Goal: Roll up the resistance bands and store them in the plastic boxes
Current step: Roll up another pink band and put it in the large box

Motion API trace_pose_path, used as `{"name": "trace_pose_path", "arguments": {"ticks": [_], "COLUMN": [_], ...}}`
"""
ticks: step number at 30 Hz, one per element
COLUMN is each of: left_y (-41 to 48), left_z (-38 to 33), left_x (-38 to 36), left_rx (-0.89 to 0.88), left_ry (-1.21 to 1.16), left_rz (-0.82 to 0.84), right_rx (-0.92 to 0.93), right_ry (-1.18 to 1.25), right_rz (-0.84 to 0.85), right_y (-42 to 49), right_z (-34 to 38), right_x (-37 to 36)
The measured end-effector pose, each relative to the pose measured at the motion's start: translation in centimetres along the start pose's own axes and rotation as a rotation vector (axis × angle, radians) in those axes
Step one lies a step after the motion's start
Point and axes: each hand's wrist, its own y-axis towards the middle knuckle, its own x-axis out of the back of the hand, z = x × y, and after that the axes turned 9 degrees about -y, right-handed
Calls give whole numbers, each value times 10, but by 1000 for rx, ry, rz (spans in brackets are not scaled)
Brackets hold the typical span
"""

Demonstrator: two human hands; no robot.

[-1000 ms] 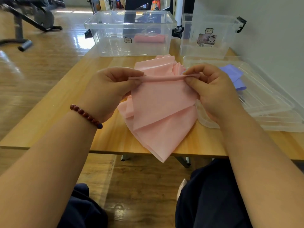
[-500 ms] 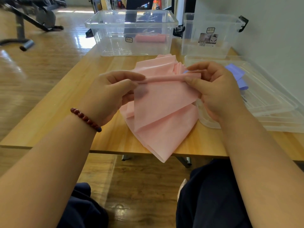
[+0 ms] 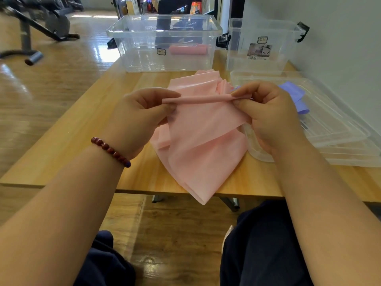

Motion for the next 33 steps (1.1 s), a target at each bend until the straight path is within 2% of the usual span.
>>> {"name": "trace_pose_path", "arguments": {"ticks": [3,8,15,23,27,30,33], "left_y": [-1,-1,2,0,-1,-1,0], "left_z": [-3,-3,-3,-4,-6,-5,-1], "left_x": [-3,-3,1,-2,0,0,-3], "left_rx": [34,45,82,147,188,153,103], "left_ry": [-30,-19,-110,-217,-278,-249,-158], "left_rz": [21,15,61,40,106,99,23], "right_rx": [-44,-8,94,75,61,64,79], "right_ry": [9,50,-168,-99,-110,-112,-116], "right_rz": [15,5,-75,-97,-141,-135,-119], "right_y": [-1,-3,-2,-4,-4,-5,-3], "right_z": [2,6,4,5,7,6,5], "right_x": [0,-2,1,0,0,0,0]}}
